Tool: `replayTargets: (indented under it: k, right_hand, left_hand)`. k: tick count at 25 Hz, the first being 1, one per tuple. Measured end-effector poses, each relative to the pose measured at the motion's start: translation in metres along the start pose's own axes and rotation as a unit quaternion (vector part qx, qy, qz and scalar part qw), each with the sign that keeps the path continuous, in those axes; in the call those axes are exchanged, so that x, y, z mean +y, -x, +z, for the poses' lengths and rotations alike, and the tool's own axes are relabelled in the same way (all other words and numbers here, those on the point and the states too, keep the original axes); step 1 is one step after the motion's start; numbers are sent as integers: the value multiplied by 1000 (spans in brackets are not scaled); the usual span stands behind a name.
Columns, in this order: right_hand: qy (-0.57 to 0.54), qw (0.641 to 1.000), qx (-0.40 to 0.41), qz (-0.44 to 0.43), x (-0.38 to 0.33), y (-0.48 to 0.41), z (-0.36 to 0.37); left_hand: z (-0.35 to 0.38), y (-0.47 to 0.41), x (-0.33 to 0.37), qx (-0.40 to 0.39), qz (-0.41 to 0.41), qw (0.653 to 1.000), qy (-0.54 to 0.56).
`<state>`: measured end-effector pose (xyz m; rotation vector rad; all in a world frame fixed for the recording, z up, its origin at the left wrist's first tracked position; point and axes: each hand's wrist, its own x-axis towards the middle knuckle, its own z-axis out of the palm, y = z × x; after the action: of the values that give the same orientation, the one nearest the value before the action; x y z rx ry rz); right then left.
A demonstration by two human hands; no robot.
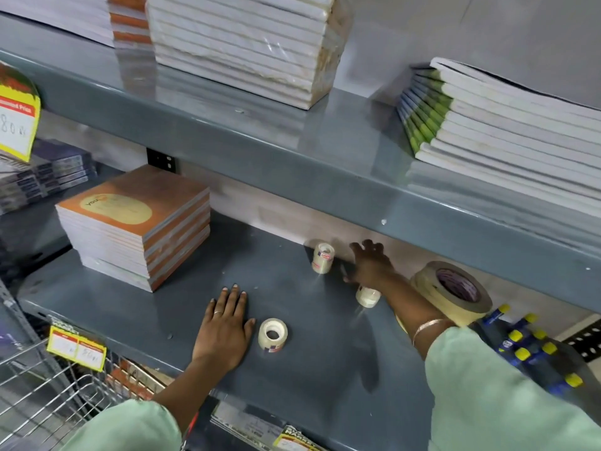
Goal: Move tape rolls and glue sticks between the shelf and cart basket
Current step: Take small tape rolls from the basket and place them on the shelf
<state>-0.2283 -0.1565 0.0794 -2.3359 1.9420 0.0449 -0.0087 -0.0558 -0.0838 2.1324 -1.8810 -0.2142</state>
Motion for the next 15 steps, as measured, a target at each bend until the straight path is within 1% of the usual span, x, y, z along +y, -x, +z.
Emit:
replayTargets:
  k: [1,2,3,5,6,7,9,11,14,15]
  right_hand:
    - [-26,998,40,-38,-11,2,8]
    - [-54,994,47,-87,-29,10,18]
    - [-62,988,19,-139,-45,16,36]
    - [-60,974,-96,-195,-71,37,68]
    - [-46,968,-131,-211,-80,47,78]
    - [-35,964,-133,-229,-85,52,87]
    - [-9,963,-127,-237,-88,54,100]
    - [-7,964,-104,-246,-89,48,103]
    - [-51,967,-109,-223,-80,22,80]
    - [-62,973,-90,-203,-75,5,72]
  left_hand:
    - [0,0,0,-3,0,1000,-4]
    - [-1,0,0,-6,-1,1000,-6]
    - [-1,0,0,-7,0,1000,-5]
    - [-2,0,0,-6,4,1000,-1]
    - [-2,1,1,-7,5,1000,-1]
    - [-3,1,1,-9,6,1000,-1]
    - [-4,2,2,-14,5,1000,-2]
    - [-4,2,2,-15,1,1000,-4]
    - [-4,1,2,-10,1,1000,-5]
    - [-4,1,2,-7,1,1000,-4]
